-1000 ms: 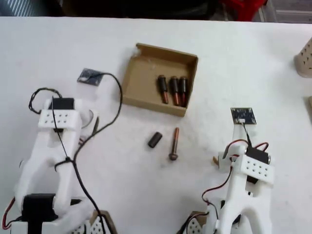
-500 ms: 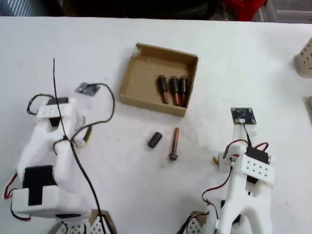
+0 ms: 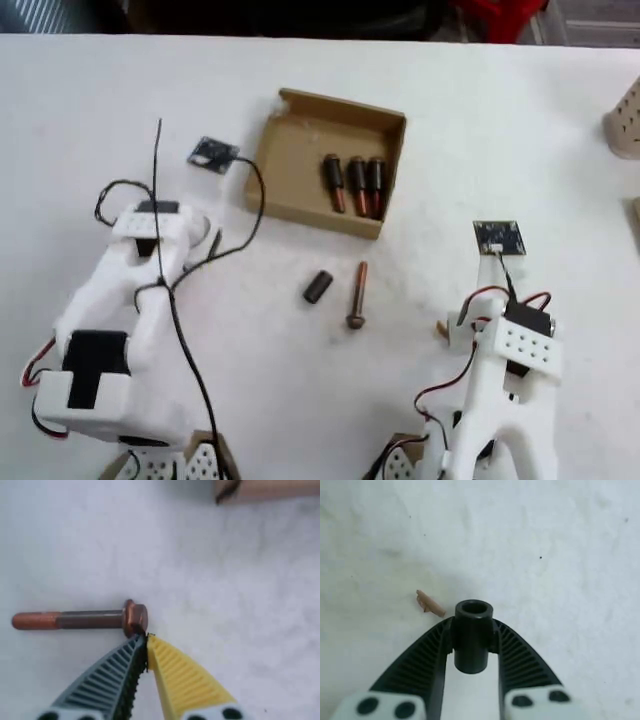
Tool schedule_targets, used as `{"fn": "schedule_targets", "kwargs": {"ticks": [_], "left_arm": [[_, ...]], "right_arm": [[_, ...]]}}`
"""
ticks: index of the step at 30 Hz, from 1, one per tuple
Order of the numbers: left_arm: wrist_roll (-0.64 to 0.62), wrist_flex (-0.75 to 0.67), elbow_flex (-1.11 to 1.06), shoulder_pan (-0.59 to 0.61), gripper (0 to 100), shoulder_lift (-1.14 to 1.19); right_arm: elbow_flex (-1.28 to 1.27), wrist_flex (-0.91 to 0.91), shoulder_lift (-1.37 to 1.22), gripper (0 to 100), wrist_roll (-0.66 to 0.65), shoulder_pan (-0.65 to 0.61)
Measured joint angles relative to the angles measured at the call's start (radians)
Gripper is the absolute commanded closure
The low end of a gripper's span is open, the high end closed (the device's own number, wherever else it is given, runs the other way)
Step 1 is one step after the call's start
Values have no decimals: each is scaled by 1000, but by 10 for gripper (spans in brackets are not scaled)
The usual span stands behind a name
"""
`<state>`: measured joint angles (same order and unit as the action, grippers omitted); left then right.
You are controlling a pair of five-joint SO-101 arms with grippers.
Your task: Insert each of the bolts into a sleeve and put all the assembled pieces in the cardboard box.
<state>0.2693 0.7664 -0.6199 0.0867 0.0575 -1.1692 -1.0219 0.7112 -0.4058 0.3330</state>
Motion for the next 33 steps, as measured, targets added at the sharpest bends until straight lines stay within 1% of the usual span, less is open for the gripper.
{"fn": "schedule_targets", "kwargs": {"ticks": [3,7,9,11,13,14,18,21,24,27,29,33], "left_arm": [[2,-66,3,0,972,0],[2,-80,3,-3,967,0],[2,-80,28,-3,925,0],[6,-46,78,-3,853,0],[63,25,147,5,796,0],[104,72,186,11,785,0],[272,261,322,46,806,0],[404,330,351,54,806,0],[551,336,351,54,806,0],[657,336,350,54,807,0],[689,333,350,54,808,0],[706,290,350,54,806,31]], "right_arm": [[0,0,0,981,0,0],[0,0,0,981,0,0],[0,0,0,981,0,0],[0,0,0,981,0,0],[0,0,0,981,0,0],[0,0,0,981,0,0],[0,0,0,981,0,0],[0,0,0,981,0,0],[0,0,0,981,0,0],[0,0,0,981,0,0],[0,0,0,981,0,0],[0,0,0,981,0,0]]}}
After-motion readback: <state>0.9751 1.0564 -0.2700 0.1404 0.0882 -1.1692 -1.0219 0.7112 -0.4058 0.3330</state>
